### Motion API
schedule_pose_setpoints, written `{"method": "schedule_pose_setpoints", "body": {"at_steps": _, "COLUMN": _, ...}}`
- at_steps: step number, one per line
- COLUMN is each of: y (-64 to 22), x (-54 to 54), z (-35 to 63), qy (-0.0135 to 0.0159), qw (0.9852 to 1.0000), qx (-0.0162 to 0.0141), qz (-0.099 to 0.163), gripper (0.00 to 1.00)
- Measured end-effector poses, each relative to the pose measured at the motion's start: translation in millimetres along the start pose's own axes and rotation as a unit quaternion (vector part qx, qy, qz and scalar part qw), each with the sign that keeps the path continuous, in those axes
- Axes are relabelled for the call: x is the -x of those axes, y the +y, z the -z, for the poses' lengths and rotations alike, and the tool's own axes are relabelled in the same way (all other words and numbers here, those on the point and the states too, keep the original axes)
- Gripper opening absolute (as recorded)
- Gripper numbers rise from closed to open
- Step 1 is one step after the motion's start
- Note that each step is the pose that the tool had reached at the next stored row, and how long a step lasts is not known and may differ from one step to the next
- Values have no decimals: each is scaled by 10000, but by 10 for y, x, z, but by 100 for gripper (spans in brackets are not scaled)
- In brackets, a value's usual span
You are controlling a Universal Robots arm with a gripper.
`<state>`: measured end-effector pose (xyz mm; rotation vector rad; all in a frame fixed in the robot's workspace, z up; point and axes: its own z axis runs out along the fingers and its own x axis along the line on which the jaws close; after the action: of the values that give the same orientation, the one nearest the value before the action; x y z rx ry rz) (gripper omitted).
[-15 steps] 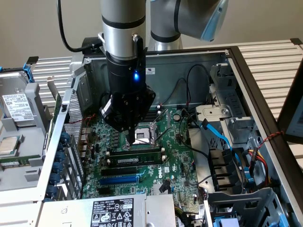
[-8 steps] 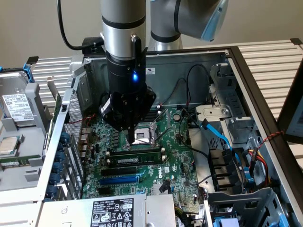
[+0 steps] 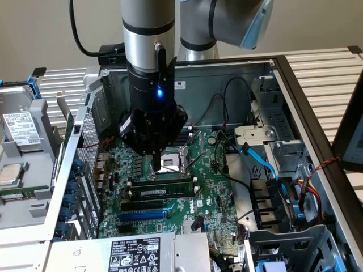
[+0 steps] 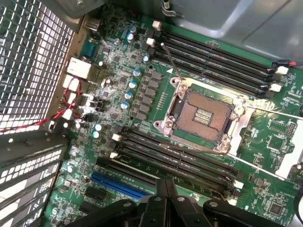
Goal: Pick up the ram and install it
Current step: 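Press down the ram until it locks into place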
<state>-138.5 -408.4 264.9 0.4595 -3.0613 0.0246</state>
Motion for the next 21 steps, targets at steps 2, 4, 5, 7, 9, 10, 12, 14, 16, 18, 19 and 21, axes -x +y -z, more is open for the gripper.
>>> {"method": "schedule_pose_setpoints", "body": {"at_steps": 2, "y": 0, "x": 0, "z": -1, "qy": -5, "qw": 9999, "qx": 10, "qz": -101, "gripper": 10}}
{"method": "schedule_pose_setpoints", "body": {"at_steps": 4, "y": 0, "x": 0, "z": 0, "qy": -9, "qw": 9998, "qx": 16, "qz": -195, "gripper": 10}}
{"method": "schedule_pose_setpoints", "body": {"at_steps": 5, "y": 0, "x": 0, "z": 0, "qy": -11, "qw": 9997, "qx": 19, "qz": -239, "gripper": 10}}
{"method": "schedule_pose_setpoints", "body": {"at_steps": 7, "y": 0, "x": 0, "z": 0, "qy": -19, "qw": 9995, "qx": 26, "qz": -325, "gripper": 10}}
{"method": "schedule_pose_setpoints", "body": {"at_steps": 9, "y": 0, "x": 0, "z": 0, "qy": -26, "qw": 9992, "qx": 32, "qz": -408, "gripper": 10}}
{"method": "schedule_pose_setpoints", "body": {"at_steps": 10, "y": 0, "x": 0, "z": 0, "qy": -30, "qw": 9990, "qx": 34, "qz": -449, "gripper": 10}}
{"method": "schedule_pose_setpoints", "body": {"at_steps": 12, "y": 0, "x": 0, "z": 0, "qy": -37, "qw": 9986, "qx": 41, "qz": -531, "gripper": 10}}
{"method": "schedule_pose_setpoints", "body": {"at_steps": 14, "y": 0, "x": 0, "z": 0, "qy": -52, "qw": 9968, "qx": 84, "qz": -794, "gripper": 10}}
{"method": "schedule_pose_setpoints", "body": {"at_steps": 16, "y": 0, "x": 0, "z": 0, "qy": -62, "qw": 9933, "qx": 148, "qz": -1143, "gripper": 10}}
{"method": "schedule_pose_setpoints", "body": {"at_steps": 18, "y": 0, "x": 0, "z": 0, "qy": -76, "qw": 9874, "qx": 234, "qz": -1561, "gripper": 10}}
{"method": "schedule_pose_setpoints", "body": {"at_steps": 19, "y": 0, "x": 0, "z": 0, "qy": -79, "qw": 9858, "qx": 255, "qz": -1660, "gripper": 10}}
{"method": "schedule_pose_setpoints", "body": {"at_steps": 21, "y": 0, "x": 0, "z": 0, "qy": -82, "qw": 9838, "qx": 277, "qz": -1768, "gripper": 10}}
